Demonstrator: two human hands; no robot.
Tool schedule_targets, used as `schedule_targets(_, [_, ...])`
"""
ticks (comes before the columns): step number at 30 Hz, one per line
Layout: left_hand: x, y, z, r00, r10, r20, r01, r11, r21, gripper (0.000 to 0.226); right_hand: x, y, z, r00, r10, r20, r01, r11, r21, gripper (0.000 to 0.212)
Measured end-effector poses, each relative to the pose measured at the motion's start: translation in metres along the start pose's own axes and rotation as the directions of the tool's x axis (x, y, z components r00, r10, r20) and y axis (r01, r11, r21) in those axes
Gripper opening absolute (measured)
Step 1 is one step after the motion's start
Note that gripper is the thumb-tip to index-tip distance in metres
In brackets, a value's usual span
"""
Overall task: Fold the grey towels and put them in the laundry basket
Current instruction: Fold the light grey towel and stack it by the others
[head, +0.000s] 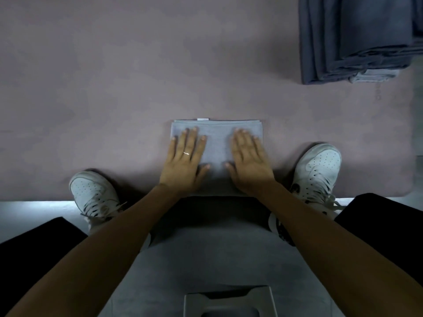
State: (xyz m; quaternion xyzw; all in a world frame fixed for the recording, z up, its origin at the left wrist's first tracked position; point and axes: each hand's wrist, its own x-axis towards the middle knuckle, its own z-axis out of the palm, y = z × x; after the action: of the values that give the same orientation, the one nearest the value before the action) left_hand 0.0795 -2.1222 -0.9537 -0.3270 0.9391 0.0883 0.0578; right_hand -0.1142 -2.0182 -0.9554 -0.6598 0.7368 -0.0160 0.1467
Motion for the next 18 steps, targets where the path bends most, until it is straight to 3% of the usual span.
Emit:
schedule_targets(2, [-0.011,0.0,0.006,0.998,0.065,0.026,-0.066,0.997,0.028,0.069,-0.01,0.004,0.004,0.98,-0.186,0.075,0.189,0.981,-0.046,0.069])
schedule_targets(3, [-0.016,-0.002,0.007,1.0,0.012,0.026,-0.013,0.999,0.031,0.068,-0.014,0.008,0.001,0.977,-0.187,0.1,0.194,0.979,-0.063,0.072])
schedule_targets(5, [-0.025,-0.009,0.006,0.986,-0.164,0.013,0.164,0.986,0.042,0.066,-0.016,0.015,-0.006,0.984,-0.08,0.16,0.096,0.991,-0.095,0.078])
schedule_targets(7, [-0.035,-0.012,-0.002,0.971,-0.238,0.027,0.236,0.969,0.066,0.065,-0.025,0.016,-0.017,0.977,0.033,0.212,-0.004,0.99,-0.138,0.078])
schedule_targets(9, [-0.044,-0.008,-0.009,0.982,-0.188,-0.004,0.188,0.98,0.072,0.061,-0.038,0.009,-0.024,0.983,0.022,0.184,0.007,0.988,-0.154,0.069])
schedule_targets(13, [-0.077,0.015,-0.004,0.998,0.065,-0.024,-0.065,0.998,0.001,0.052,-0.053,-0.018,-0.022,0.968,-0.153,0.197,0.174,0.981,-0.09,0.056])
schedule_targets(18, [-0.093,0.022,-0.001,0.985,0.059,0.164,-0.075,0.993,0.093,0.055,-0.069,-0.046,-0.025,0.981,-0.059,0.186,0.068,0.997,-0.044,0.065])
